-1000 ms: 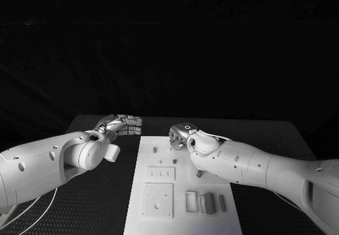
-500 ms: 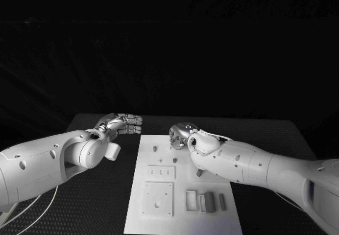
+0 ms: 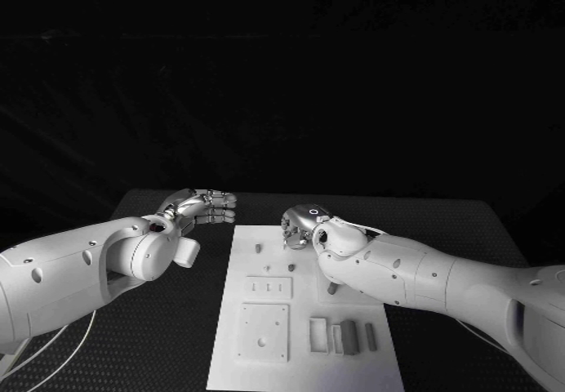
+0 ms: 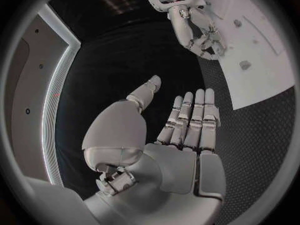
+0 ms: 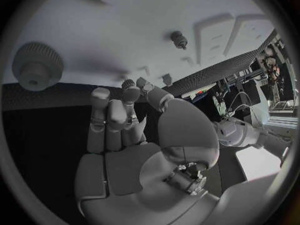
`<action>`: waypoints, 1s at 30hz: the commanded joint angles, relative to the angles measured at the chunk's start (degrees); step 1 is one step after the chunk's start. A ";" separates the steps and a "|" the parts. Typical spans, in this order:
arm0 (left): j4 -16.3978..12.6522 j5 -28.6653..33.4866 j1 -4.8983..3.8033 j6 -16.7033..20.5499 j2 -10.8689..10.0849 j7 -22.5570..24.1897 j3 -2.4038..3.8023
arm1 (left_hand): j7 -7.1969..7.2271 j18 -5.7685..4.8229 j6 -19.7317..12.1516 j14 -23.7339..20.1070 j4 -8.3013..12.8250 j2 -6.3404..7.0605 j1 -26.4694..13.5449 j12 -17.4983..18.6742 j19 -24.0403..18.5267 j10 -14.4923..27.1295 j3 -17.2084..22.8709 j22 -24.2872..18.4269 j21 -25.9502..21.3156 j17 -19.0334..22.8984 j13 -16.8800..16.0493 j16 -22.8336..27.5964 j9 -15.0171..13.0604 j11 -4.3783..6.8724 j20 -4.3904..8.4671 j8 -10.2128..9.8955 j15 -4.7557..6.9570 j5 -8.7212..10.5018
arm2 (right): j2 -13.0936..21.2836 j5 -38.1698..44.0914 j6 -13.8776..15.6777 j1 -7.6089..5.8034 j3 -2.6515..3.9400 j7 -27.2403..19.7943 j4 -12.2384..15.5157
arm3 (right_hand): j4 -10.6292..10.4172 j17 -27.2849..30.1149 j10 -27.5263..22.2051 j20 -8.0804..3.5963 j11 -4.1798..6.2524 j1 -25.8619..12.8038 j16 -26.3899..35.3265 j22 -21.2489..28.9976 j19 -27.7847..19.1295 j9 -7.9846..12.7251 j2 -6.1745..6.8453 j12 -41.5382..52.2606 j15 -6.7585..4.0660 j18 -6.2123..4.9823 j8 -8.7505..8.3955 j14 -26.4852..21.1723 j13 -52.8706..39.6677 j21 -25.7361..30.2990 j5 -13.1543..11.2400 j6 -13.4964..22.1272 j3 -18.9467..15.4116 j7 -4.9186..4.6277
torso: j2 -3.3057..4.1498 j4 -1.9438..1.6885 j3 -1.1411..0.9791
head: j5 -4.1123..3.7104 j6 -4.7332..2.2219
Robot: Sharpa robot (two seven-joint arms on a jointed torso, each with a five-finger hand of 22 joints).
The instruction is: Assemble the parts on the task board
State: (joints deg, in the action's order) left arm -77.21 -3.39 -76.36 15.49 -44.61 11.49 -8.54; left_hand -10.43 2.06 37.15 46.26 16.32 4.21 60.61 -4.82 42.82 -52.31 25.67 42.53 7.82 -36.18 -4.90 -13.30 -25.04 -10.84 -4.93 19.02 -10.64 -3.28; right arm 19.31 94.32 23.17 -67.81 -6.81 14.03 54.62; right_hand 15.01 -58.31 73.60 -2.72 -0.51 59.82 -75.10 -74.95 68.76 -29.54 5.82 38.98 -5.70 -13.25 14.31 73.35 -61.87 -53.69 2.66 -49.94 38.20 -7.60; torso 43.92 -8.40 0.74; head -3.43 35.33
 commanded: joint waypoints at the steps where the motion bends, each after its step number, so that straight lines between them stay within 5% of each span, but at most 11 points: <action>1: -0.10 0.00 -0.12 -0.82 0.08 0.34 0.06 | -1.99 0.72 0.16 -0.09 -0.04 -0.04 -0.71 0.31 0.18 -0.07 -0.32 0.07 -0.36 -0.09 0.09 0.27 0.10 -0.32 -0.20 -0.24 -0.26 0.24 | 0.03 -0.13 1.09 0.03 -0.02 -0.51 0.03 | -0.45 0.07 0.02 -0.21 -0.46 0.06 0.17 -0.66 0.04 0.08 0.29 -0.22 0.45 -1.75 -0.28 -0.06 -0.09 0.28 0.17 0.26 -0.03 0.01 | 0.05 0.05 -0.02 | 0.05 -0.08; 30: -0.10 0.00 -0.12 -0.74 -0.09 0.35 0.06 | -2.00 0.72 0.16 -0.08 -0.02 -0.06 -0.69 0.38 0.19 -0.09 -0.34 0.09 -0.40 -0.11 0.10 0.29 0.12 -0.32 -0.20 -0.27 -0.26 0.24 | 0.70 0.29 2.55 0.03 0.06 0.21 0.19 | -0.79 0.12 0.22 -0.33 -0.38 0.14 0.07 -0.69 0.29 0.12 0.01 -0.31 0.37 -1.75 -0.23 0.14 -0.22 0.25 0.17 0.01 0.03 0.09 | 0.03 -0.01 0.06 | 0.07 -0.08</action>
State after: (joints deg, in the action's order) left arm -77.20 -3.39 -76.36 15.46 -44.73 11.45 -8.54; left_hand -10.43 1.72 37.15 46.26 16.33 4.21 60.61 -4.82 42.82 -52.31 25.67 42.57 7.82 -36.22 -4.86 -13.30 -24.99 -10.84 -4.93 19.02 -10.64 -3.28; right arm 20.06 94.21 25.27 -67.80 -6.76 14.21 54.80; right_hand 14.38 -58.25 73.61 -2.75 -0.50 59.82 -75.10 -74.95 69.00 -29.48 5.81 38.98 -5.71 -13.25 14.31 73.35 -62.04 -53.69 2.66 -49.91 38.19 -7.45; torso 43.95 -8.39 0.81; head -3.32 35.27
